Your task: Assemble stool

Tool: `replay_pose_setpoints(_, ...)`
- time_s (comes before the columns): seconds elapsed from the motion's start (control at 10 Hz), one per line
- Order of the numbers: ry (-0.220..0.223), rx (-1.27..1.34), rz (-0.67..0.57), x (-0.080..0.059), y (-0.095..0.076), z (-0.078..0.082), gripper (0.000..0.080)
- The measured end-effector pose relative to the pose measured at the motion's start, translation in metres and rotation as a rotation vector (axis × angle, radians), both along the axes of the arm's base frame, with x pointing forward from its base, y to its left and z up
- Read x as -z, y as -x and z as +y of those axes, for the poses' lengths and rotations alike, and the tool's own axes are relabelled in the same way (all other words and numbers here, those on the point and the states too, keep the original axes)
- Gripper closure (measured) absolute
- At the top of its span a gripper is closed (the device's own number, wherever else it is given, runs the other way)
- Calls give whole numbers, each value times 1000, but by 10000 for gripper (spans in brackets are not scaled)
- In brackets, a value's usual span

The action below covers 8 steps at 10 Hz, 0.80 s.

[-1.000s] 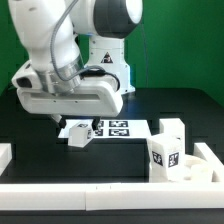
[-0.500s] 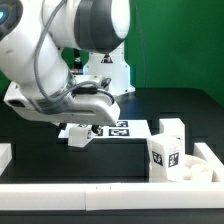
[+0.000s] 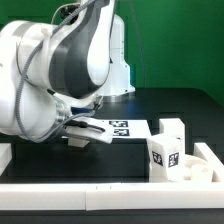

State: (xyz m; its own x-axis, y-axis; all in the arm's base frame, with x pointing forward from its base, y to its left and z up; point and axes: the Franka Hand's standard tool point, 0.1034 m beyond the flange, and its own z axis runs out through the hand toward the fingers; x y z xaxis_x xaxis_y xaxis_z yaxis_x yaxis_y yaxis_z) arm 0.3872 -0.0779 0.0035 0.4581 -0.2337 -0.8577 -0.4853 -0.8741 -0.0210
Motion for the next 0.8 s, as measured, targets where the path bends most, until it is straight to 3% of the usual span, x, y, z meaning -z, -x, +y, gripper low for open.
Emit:
replay_pose_setpoints(0.1,0,0,-2,0,-1,0,151)
replay_pose_setpoints(0.3,0,2,-2,0,0,-1,389)
replay_pose_setpoints(0.4,4,1,-11,0,-2,-2,389)
replay_pose_setpoints(0.5,11,-1,-29,-2,-5,-2,470)
replay_pose_setpoints(0.6,10,-7,-32,-6,-7,-1,470)
replay_pose_setpoints(0.7,13,-21,-64,-20,-19,0,470)
replay_pose_setpoints(0.8,14,-35,-138,-49,-41,3,470)
